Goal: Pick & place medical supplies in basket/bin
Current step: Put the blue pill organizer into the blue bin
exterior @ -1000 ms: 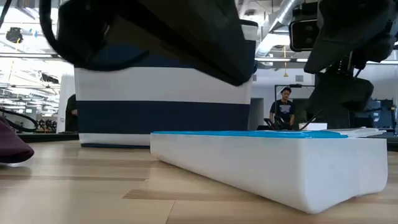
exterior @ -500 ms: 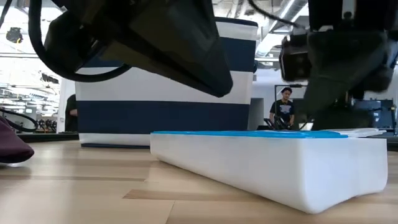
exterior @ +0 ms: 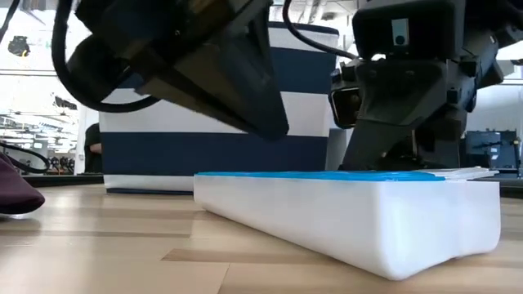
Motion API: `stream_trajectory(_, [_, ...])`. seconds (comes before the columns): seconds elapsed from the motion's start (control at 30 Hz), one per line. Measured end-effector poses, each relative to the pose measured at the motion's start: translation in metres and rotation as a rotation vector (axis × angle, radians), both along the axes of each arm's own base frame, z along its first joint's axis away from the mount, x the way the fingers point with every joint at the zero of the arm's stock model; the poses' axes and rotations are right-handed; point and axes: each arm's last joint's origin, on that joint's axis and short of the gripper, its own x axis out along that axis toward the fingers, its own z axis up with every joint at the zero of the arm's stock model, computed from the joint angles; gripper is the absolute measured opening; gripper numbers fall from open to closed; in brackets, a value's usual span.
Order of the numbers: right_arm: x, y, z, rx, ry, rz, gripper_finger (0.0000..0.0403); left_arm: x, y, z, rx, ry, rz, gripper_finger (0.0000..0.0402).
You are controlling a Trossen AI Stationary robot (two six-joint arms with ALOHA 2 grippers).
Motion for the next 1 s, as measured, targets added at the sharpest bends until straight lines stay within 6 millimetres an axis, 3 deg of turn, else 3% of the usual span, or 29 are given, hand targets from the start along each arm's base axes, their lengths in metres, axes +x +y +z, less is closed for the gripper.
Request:
stream_trajectory(0.3, [0.002,-0.006,0.001,-0.007,0.005,-0.022,0.0255,-0.006,-0.002,-0.016,-0.020,0.033,0.042,0.0000])
stream_trajectory(0.57, [0.002,-0.006,0.001,-0.006,0.002,-0.022,0.0255,-0.007,-0.002,-0.016,-0.039,0.039,0.052,0.0000])
stream_trajectory(1.0, [0.003,-0.006,0.001,0.004,-0.007,-0.027,0.0255,-0.001,-0.006,-0.033,-0.046,-0.036,0.078,0.0000])
